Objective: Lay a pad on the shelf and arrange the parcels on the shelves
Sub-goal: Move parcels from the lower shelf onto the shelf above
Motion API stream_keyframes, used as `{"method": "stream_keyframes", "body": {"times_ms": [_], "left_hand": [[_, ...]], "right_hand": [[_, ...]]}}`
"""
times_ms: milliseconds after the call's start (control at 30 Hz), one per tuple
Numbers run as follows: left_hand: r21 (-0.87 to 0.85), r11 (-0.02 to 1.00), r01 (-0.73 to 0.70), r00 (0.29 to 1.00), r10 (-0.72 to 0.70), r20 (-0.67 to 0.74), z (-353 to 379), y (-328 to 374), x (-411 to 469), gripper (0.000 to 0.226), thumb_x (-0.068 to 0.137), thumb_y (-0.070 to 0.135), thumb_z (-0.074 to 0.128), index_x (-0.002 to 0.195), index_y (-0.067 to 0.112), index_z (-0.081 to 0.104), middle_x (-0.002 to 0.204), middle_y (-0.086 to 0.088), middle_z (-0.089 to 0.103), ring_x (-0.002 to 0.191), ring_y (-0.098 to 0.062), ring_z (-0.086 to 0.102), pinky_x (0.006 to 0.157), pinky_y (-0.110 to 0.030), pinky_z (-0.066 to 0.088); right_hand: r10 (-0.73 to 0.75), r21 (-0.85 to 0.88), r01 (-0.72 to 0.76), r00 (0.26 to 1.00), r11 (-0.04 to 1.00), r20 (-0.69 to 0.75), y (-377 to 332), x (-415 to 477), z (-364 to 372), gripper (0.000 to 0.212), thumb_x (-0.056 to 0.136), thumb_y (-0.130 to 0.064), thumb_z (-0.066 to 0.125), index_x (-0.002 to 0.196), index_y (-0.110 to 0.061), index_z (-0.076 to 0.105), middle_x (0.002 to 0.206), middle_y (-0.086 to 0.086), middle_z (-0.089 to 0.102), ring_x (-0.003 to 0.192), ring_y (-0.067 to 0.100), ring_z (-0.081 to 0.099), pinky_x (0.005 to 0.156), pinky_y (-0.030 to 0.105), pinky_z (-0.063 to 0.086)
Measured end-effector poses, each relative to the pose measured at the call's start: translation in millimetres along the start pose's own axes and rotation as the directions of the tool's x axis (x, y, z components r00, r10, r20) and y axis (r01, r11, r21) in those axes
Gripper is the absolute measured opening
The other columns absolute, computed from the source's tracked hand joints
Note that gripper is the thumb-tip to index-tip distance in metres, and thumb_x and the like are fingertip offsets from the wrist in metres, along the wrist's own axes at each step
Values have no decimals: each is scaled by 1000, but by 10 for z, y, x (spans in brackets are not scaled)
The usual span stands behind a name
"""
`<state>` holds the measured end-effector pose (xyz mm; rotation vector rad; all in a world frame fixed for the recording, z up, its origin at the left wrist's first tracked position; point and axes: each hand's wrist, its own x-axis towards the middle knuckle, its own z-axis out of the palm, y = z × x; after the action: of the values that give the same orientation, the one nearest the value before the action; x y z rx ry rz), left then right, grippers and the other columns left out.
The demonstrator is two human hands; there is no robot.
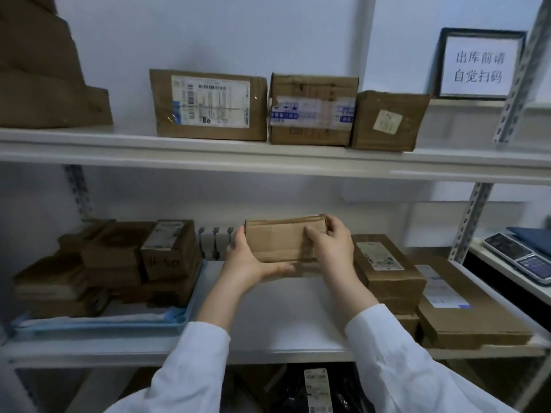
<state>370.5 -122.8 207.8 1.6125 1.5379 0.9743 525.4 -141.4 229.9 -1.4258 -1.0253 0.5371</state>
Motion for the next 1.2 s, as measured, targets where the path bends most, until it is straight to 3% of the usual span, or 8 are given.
{"method": "stream_keyframes", "body": {"times_ms": [133,333,500,600,700,800,867,1200], "left_hand": [[140,978,-155,988,153,20,-348,197,-208,140,48,35,90,141,48,-14,146,-9,32,128,-28,39,101,-42,37],[256,910,-326,931,356,-79,-936,611,-453,107,64,19,78,140,54,11,110,6,47,88,-15,55,76,-36,55],[364,828,-427,833,517,-199,-1365,1009,-677,109,63,22,79,139,59,10,91,21,50,68,-1,52,48,-14,39],[375,812,-447,800,551,-239,-1533,1154,-780,114,57,35,84,141,56,10,105,15,56,75,2,44,59,-16,38],[380,808,-450,788,560,-257,-1654,1231,-848,116,57,38,85,142,55,8,125,5,59,86,-6,44,68,-23,39],[383,800,-461,764,578,-287,-1740,1272,-885,116,63,30,83,142,53,2,123,2,60,80,-7,45,60,-21,40],[393,795,-462,742,589,-320,-1803,1297,-894,114,67,27,80,144,50,-1,120,0,59,82,-10,48,67,-26,44],[404,701,-587,514,709,-482,-2045,1392,-824,105,73,20,79,144,45,5,123,7,51,97,-6,44,82,-24,39]], "right_hand": [[-69,38,67,997,997,47,-307,-110,-32,40,82,-30,61,120,-20,59,122,9,59,118,33,49,100,49,41],[-198,168,185,978,968,60,-802,-304,-120,41,85,-33,55,122,-16,59,121,13,57,117,34,49,99,54,41],[-299,320,264,952,910,66,-1315,-454,-178,44,80,-32,50,122,-22,60,120,11,57,110,28,56,95,53,46],[-353,363,306,933,880,69,-1545,-505,-202,42,76,-32,50,112,-18,64,118,17,56,106,33,56,95,53,45],[-397,393,343,916,853,60,-1710,-541,-195,36,72,-36,52,99,-14,60,111,14,53,98,25,52,85,41,41],[-446,403,398,895,824,27,-1816,-544,-169,46,83,-34,56,120,-5,57,122,19,54,109,28,54,100,45,42],[-479,424,436,878,794,-5,-1879,-548,-146,44,89,-29,57,129,-9,54,122,16,54,114,29,53,102,51,41],[-619,551,547,782,630,-68,-2110,-565,79,47,90,-24,58,135,-30,47,129,3,54,122,22,50,102,47,41]]}}
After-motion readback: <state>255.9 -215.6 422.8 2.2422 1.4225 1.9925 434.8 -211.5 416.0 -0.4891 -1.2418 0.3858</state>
